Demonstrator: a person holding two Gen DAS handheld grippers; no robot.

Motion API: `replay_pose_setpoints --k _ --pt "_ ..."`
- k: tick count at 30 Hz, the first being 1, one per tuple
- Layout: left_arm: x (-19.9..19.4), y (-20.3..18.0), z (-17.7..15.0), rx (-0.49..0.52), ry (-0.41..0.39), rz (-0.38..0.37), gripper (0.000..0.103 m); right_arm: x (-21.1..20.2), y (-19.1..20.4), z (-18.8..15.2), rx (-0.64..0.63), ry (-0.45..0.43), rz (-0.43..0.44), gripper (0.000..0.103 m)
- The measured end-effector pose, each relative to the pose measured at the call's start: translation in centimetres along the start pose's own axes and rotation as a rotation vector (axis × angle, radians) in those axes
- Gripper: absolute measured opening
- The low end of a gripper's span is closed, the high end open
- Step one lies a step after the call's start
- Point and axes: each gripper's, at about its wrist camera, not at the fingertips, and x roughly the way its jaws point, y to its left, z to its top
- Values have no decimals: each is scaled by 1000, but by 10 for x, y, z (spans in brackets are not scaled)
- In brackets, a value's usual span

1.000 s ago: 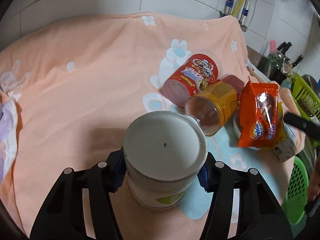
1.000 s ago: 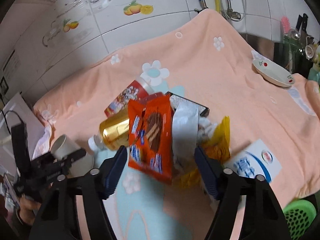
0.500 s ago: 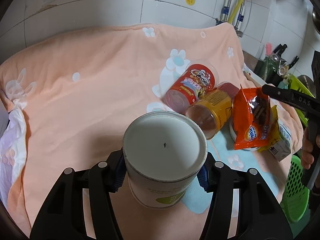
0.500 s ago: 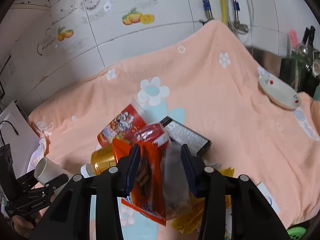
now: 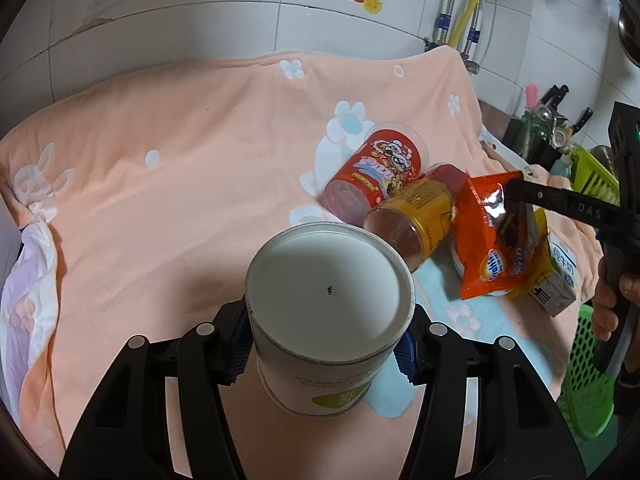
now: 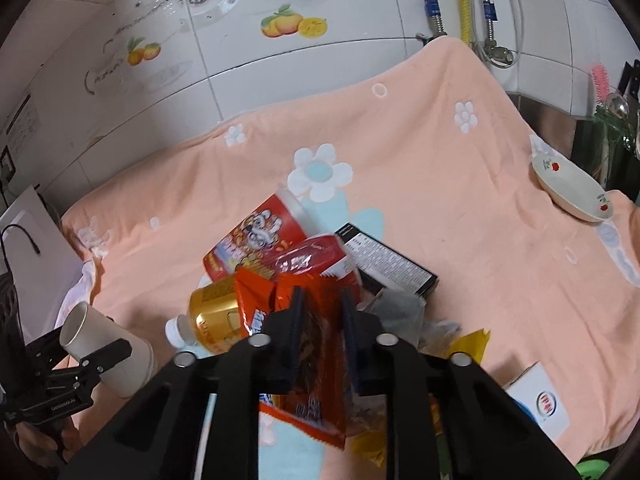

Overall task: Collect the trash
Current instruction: 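Carry the cup and wrapper to the green basket and release both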

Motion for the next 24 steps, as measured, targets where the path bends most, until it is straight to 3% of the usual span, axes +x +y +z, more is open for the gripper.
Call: replay_pose_setpoints --k 5,14,24 --pt "-10 -9 -1 17 -16 -13 57 -21 4 -9 1 -30 1 5" --pt "-35 -41 -4 64 -45 -86 57 -82 4 -31 28 -103 5 4" --pt "-48 -115 -17 173 -41 -217 57 -156 -20 -76 61 -157 -99 4"
